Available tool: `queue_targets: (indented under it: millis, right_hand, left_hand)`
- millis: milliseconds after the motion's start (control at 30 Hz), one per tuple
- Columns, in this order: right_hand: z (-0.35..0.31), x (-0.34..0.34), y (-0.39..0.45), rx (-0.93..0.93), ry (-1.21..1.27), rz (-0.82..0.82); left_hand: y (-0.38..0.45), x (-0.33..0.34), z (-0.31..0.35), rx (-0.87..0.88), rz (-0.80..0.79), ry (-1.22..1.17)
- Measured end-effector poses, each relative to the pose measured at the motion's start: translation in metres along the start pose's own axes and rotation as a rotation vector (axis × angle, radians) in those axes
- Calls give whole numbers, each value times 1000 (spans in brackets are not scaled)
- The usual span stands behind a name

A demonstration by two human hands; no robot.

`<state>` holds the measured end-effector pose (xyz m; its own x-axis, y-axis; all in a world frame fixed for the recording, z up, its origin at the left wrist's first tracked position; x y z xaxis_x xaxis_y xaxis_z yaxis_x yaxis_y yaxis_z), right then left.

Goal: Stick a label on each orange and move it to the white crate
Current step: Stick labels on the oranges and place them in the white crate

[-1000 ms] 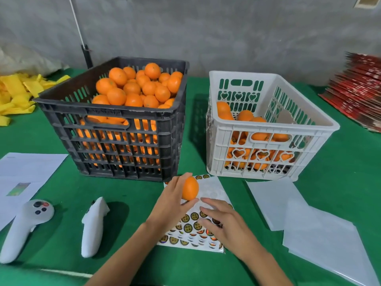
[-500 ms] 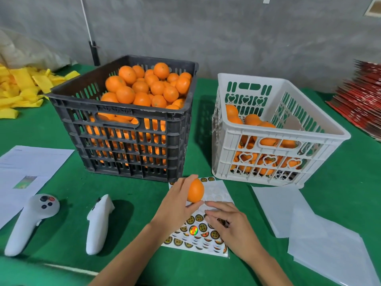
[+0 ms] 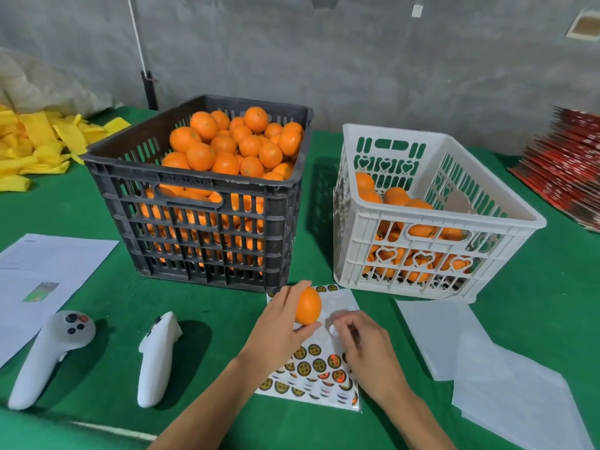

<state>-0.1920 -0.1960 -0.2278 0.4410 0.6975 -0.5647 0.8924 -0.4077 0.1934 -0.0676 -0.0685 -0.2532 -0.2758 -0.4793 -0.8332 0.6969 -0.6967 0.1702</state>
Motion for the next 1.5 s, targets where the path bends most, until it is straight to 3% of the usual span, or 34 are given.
queue_targets:
  millis: [133, 333, 533, 700, 800, 867, 933, 1000, 1167, 1267, 1367, 1500]
  right_hand:
    - [-30, -21, 23, -23, -69, 324]
    - [-79, 6, 20, -164, -159, 206]
    - [-143, -55, 29, -360, -364, 413]
    - [-148, -126, 73, -171, -304, 497]
    - [-142, -157, 91, -160, -246, 572]
    - [-124, -164, 111, -66, -225, 503]
    - [-118, -160, 128, -42, -363, 395]
    - [-127, -150, 142, -128, -458, 345]
    - [-188, -112, 170, -415, -284, 358]
    - [-215, -73, 209, -455, -235, 256]
    - [-233, -34, 241, -470, -209, 140]
    - [-240, -1, 273, -391, -182, 2]
  left_hand:
    - [2, -4, 4, -15, -25, 6]
    - [9, -35, 32, 20, 22, -121]
    - [44, -103, 102, 195, 202, -65]
    - [105, -129, 170, 291, 309, -42]
    - [139, -124, 201, 307, 188, -113]
    - [153, -120, 213, 348, 118, 14]
    - [162, -121, 215, 373, 49, 128]
    - [169, -136, 208, 398, 62, 199]
    - [178, -209, 153, 311, 187, 178]
    - [187, -243, 101, 208, 196, 261]
    - [211, -270, 28, -33, 109, 449]
    - [229, -289, -85, -403, -187, 582]
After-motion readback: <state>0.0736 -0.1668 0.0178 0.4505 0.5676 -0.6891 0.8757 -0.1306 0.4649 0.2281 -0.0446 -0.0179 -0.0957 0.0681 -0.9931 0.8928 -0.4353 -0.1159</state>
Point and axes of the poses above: each hand's wrist, its own y-axis towards the middle knuckle, its own x-axis out of the palm, z = x × y, the point moved 7 cm from there along y, towards the middle knuckle, and after that the axes turned 10 degrees about y, right-handed, at the moved point
